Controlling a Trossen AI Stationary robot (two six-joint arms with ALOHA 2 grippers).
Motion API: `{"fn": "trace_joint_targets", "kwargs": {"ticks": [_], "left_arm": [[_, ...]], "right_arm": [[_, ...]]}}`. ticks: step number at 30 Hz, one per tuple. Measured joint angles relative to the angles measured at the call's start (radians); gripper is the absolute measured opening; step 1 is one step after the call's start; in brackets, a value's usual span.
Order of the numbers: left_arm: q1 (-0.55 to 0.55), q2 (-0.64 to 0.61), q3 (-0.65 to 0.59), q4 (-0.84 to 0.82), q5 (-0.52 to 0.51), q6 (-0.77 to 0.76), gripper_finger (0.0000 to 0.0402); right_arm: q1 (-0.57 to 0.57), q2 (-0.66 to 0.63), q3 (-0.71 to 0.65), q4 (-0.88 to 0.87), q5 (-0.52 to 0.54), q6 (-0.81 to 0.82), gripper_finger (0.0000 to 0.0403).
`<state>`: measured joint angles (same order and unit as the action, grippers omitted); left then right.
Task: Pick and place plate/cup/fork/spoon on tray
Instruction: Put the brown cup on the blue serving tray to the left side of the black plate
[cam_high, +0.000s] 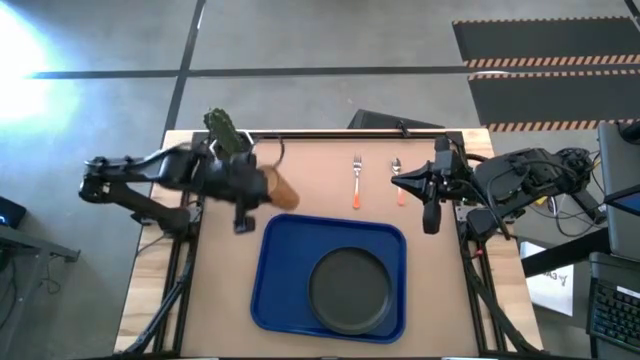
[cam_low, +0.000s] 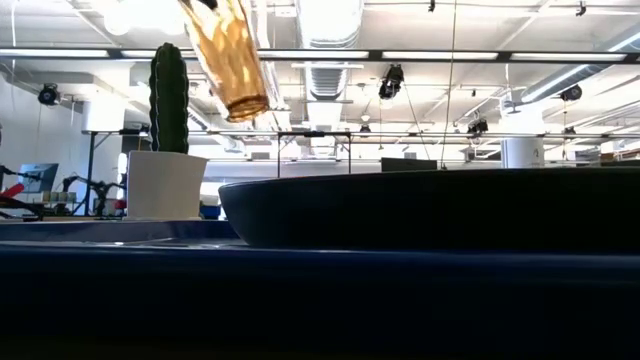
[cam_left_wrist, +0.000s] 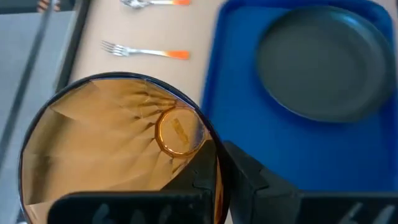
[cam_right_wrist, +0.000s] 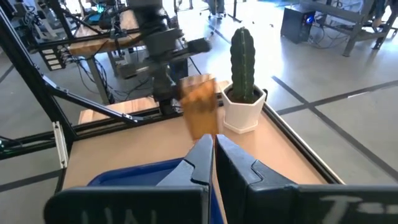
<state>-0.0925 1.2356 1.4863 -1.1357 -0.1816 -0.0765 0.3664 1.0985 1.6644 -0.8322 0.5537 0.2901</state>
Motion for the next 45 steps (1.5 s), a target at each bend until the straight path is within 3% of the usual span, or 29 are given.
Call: {"fn": "trace_joint_targets", "kwargs": {"ticks": [7, 13, 18, 25, 32, 45], "left_arm": [[-0.166, 0.059, -0.089, -0.003, 0.0, -0.131, 0.0001], [-0.184, 0.142, -0.182, 0.047, 0.12, -0.187, 0.0], [-0.185, 0.186, -0.214, 0.175, 0.158, -0.18, 0.0], [-0.182, 0.229, -0.219, 0.203, 0.134, -0.172, 0.0], [-0.181, 0.263, -0.222, 0.202, 0.041, -0.153, 0.0], [-0.176, 0.285, -0.223, 0.203, 0.041, -0.179, 0.0003]], "right_arm": [[0.0, 0.0, 0.0, 0.0, 0.0, -0.003, 0.0009], [0.0, 0.0, 0.0, 0.0, -0.001, -0.002, 0.0009], [0.0, 0.0, 0.0, -0.001, -0.001, -0.003, 0.0009], [0.0, 0.0, 0.0, -0.007, -0.008, -0.003, 0.0009], [0.0, 0.001, 0.0, -0.033, -0.011, -0.003, 0.0009], [0.0, 0.001, 0.0, -0.032, -0.011, -0.003, 0.0009]]}}
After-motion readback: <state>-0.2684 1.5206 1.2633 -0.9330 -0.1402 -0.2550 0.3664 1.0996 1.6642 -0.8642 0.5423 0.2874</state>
